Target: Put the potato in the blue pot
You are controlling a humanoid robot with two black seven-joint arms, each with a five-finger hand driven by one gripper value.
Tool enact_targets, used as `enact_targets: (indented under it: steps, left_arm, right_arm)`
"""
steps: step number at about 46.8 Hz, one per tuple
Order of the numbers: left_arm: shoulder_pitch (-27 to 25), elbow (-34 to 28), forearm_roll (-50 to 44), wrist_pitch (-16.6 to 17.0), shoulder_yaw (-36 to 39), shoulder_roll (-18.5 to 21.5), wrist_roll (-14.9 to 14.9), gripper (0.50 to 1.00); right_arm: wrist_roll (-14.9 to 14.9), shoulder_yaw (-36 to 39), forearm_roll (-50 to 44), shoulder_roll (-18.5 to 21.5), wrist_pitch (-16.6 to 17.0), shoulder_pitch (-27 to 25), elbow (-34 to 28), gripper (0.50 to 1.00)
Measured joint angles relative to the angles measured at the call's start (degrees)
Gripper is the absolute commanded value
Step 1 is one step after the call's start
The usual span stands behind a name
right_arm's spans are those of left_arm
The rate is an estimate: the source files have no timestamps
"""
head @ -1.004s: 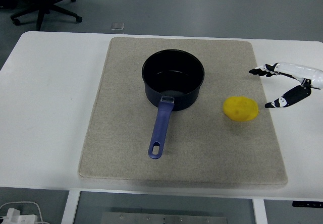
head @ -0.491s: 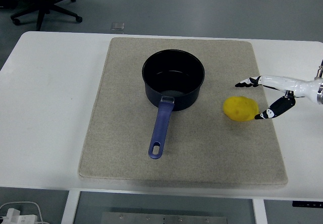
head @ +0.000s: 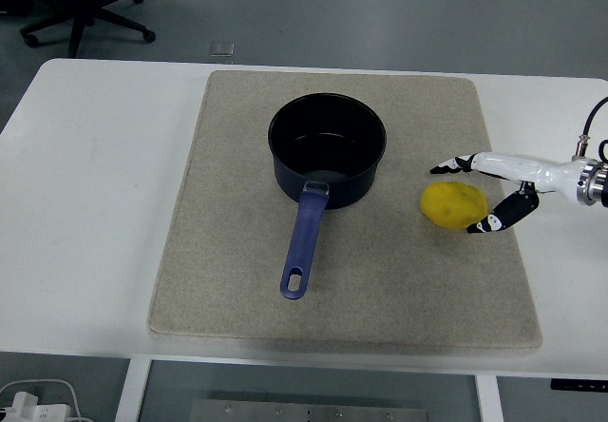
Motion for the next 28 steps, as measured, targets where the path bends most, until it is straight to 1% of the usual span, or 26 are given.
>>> enact_targets:
  steps: [5,6,10,17,20,25,28]
  left_arm:
    - [0.0,0.0,0.0,0.0,0.0,0.0,0.0,0.994]
    - [0.0,0.0,0.0,0.0,0.0,0.0,0.0,0.994]
    - [0.0,0.0,0.0,0.0,0.0,0.0,0.0,0.994]
    - [0.0,0.0,0.0,0.0,0.0,0.0,0.0,0.994]
    - [0.0,0.0,0.0,0.0,0.0,0.0,0.0,0.994]
    - [0.0,0.0,0.0,0.0,0.0,0.0,0.0,0.994]
    - [0.0,0.0,0.0,0.0,0.0,0.0,0.0,0.994]
  right_arm:
    - [0.0,0.0,0.0,0.3,-0.1,-0.1,-0.1,0.899]
    - [0.0,-0.1,0.0,0.5,-0.1,-0.1,-0.1,0.891]
    - [0.0,-0.5,0.0,0.8,-0.2,-0.1,-0.3,0.821]
    - [0.0,-0.9,0.0,0.9,-0.3,-0.1,-0.5,0.752]
    - [0.0,-1.3,0.0,1.1,-0.3,-0.1,-0.5,0.679]
    - [0.0,-1.9,0.0,1.3,-0.3,0.1,-0.6,0.500]
    - [0.0,-2.2,0.0,1.3,-0.3,0.1,-0.7,0.500]
